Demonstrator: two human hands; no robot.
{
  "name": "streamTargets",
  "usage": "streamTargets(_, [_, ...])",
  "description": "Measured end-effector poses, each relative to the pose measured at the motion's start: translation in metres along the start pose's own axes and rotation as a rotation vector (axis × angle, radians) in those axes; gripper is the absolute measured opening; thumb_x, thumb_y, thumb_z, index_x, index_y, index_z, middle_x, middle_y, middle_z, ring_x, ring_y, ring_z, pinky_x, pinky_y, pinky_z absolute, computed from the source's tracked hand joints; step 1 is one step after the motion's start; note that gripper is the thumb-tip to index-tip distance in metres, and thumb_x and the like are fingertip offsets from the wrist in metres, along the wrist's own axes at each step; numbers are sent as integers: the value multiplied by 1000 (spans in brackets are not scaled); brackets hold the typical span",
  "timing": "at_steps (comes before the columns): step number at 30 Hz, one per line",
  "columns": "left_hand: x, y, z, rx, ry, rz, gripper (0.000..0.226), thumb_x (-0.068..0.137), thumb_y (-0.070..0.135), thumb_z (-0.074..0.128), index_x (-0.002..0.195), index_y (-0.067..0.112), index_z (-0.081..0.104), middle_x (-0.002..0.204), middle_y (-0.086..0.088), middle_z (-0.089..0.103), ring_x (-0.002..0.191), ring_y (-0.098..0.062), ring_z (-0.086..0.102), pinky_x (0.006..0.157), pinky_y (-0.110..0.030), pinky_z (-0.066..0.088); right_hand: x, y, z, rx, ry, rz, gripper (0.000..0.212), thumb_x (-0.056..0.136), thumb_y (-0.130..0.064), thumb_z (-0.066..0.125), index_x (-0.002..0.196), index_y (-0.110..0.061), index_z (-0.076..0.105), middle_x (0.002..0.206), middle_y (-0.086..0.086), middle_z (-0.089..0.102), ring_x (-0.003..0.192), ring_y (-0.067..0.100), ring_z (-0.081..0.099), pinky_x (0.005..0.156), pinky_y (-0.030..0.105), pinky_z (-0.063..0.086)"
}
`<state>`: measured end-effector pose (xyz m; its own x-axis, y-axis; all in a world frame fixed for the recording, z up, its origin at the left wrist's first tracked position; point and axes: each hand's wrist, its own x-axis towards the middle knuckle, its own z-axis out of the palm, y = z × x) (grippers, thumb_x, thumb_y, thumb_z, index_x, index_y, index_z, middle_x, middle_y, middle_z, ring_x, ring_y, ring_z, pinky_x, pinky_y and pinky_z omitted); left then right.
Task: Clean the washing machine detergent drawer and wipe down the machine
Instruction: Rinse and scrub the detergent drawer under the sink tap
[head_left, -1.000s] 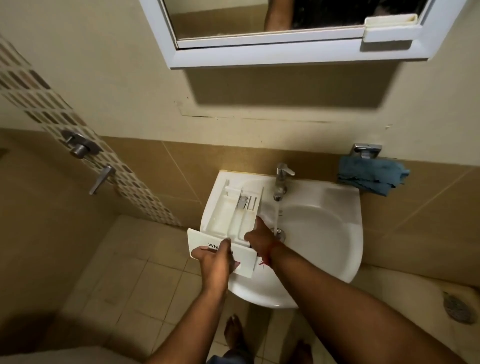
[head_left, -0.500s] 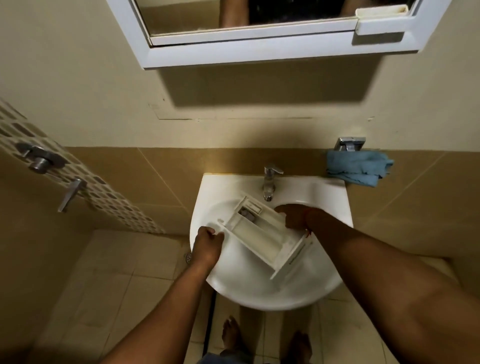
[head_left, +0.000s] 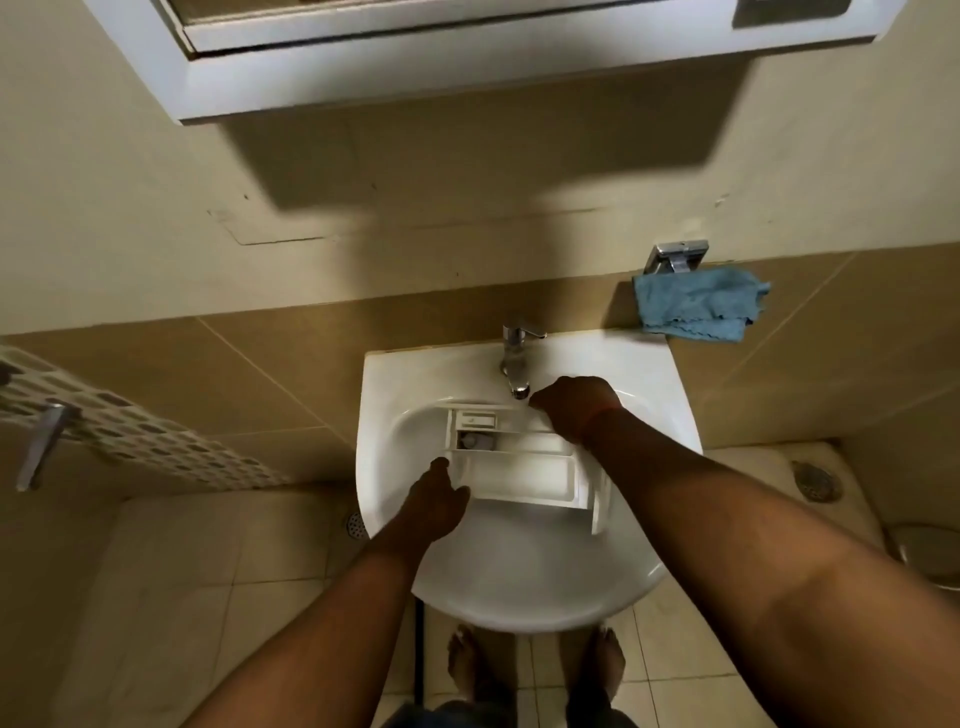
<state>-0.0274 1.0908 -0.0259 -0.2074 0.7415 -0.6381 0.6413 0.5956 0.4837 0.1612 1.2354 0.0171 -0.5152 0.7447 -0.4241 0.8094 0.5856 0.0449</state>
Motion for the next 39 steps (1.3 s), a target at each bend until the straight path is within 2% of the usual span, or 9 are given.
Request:
streamTargets(5, [20, -9, 4, 106, -33, 18, 58, 100, 30, 49, 149, 8, 28, 145, -20, 42, 131, -34, 44, 109, -38, 36, 8, -6, 20, -2, 183, 1, 36, 93, -12, 49, 125, -20, 62, 123, 5, 59, 118, 28, 53, 90, 37, 48])
streamTargets(7, [22, -11, 7, 101, -20, 26, 54, 100, 28, 49, 147, 7, 32, 144, -20, 44, 131, -34, 45, 107, -36, 36, 8, -12, 27, 192, 313, 55, 38, 84, -2, 53, 117, -14, 66, 115, 8, 61, 112, 29, 54, 90, 37, 48])
streamTargets(10, [21, -17, 12, 94, 2, 31, 51, 100, 28, 49, 145, 6, 37, 142, -18, 48, 130, -31, 47, 107, -34, 35, 2, -35, 33, 1076, 467, 371, 31, 76, 13, 51, 93, -4, 70, 91, 12, 69, 90, 29, 63, 93, 38, 49])
streamTargets(13, [20, -21, 13, 89, 33, 48, 50, 100, 31, 51, 142, 6, 42, 138, -15, 53, 126, -27, 51, 106, -31, 36, 4, -57, 30, 1995, 194, 644, 24, 90, 11, 43, 73, 1, 57, 77, 14, 59, 70, 23, 57, 79, 33, 49])
streamTargets(18, [20, -20, 14, 72, 82, 58, 50, 99, 34, 53, 142, 9, 45, 139, -12, 53, 127, -25, 50, 106, -29, 34, 35, -70, 33, 2672, 91, 750, 19, 98, 3, 38, 100, 3, 57, 81, 17, 64, 79, 24, 64, 78, 33, 56])
streamTargets(21, [21, -16, 18, 54, 110, 65, 51, 98, 35, 54, 143, 12, 43, 138, -12, 50, 128, -24, 48, 107, -29, 33, 49, -88, 36, 2027, -36, 455, 22, 94, 1, 47, 112, 1, 60, 106, 14, 62, 97, 27, 64, 94, 39, 54])
streamTargets(28, [19, -8, 14, 1, 159, 134, 51, 90, 32, 68, 132, 9, 50, 130, -12, 50, 122, -25, 49, 102, -29, 36, 34, -94, 50, 351, 317, -74, 33, 89, -11, 54, 121, -4, 58, 118, 13, 56, 103, 33, 56, 87, 42, 49])
streamTargets(34, [17, -10, 5, -28, 177, 147, 51, 89, 30, 70, 130, 8, 51, 129, -11, 49, 122, -25, 48, 102, -29, 37, -20, -57, 69, 102, 455, 154, 48, 83, -33, 55, 126, -12, 59, 123, 11, 60, 111, 31, 57, 99, 48, 38])
streamTargets(39, [13, -8, 3, -17, 168, 185, 50, 89, 29, 70, 130, 7, 51, 127, -10, 50, 120, -24, 49, 101, -28, 37, -14, -69, 65, 115, 291, 331, 59, 87, -47, 54, 127, -5, 59, 128, 21, 57, 118, 39, 50, 109, 55, 31])
